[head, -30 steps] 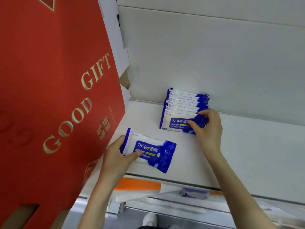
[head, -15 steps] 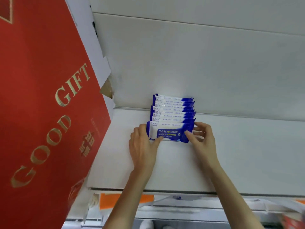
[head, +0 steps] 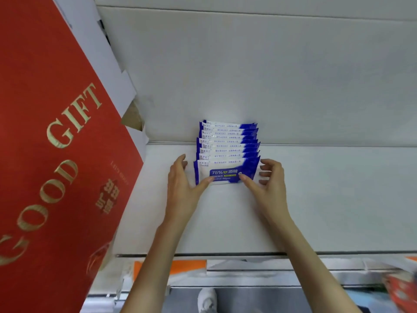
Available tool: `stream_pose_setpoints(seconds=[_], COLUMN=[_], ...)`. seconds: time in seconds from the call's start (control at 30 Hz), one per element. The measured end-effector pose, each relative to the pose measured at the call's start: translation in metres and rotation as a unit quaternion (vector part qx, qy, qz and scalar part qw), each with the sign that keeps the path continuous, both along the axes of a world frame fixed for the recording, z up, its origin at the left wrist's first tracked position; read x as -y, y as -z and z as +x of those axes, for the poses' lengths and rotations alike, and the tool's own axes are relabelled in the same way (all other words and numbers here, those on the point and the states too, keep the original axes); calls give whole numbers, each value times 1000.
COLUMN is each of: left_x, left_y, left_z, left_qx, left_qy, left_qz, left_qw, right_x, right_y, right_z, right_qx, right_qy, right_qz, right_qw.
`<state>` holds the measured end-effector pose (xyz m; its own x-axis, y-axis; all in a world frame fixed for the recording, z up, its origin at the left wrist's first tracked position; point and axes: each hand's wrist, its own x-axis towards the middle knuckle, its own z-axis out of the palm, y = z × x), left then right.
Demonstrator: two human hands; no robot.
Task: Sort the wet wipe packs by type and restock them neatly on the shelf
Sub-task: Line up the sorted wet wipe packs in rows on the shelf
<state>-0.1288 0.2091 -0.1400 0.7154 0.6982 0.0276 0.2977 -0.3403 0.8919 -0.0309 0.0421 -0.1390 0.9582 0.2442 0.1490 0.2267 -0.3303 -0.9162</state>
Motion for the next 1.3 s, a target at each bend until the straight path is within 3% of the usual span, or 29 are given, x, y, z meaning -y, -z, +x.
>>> stream_pose_setpoints(seconds=[0.2, 0.37, 0.5, 0.67, 0.9, 1.13, 1.3], left_x=[53, 140, 227, 362, 502, 566, 610], left_y=[-17, -23, -23, 1, 39, 72, 123], left_z=[-31, -35, -32, -48, -72, -35, 20], left_qx=[38, 47, 43, 49, -29, -89, -155], left_qy=[-67, 6, 65, 165, 262, 311, 323], left_qz=[65, 98, 84, 57, 7, 28, -4], left_qw=[995, 994, 993, 983, 965, 946, 934], right_x=[53, 148, 253, 395, 547, 617, 648], right_y=[-12, -12, -7, 14, 29, 62, 118], right_z=[-13, -32, -51, -96, -148, -122, -90], right_qx=[28, 45, 49, -38, -81, -159, -257], right_qy=[-29, -30, 27, 83, 189, 263, 294], right_qz=[-34, -110, -128, -105, -100, -15, 26], right_qw=[999, 992, 990, 990, 973, 952, 920])
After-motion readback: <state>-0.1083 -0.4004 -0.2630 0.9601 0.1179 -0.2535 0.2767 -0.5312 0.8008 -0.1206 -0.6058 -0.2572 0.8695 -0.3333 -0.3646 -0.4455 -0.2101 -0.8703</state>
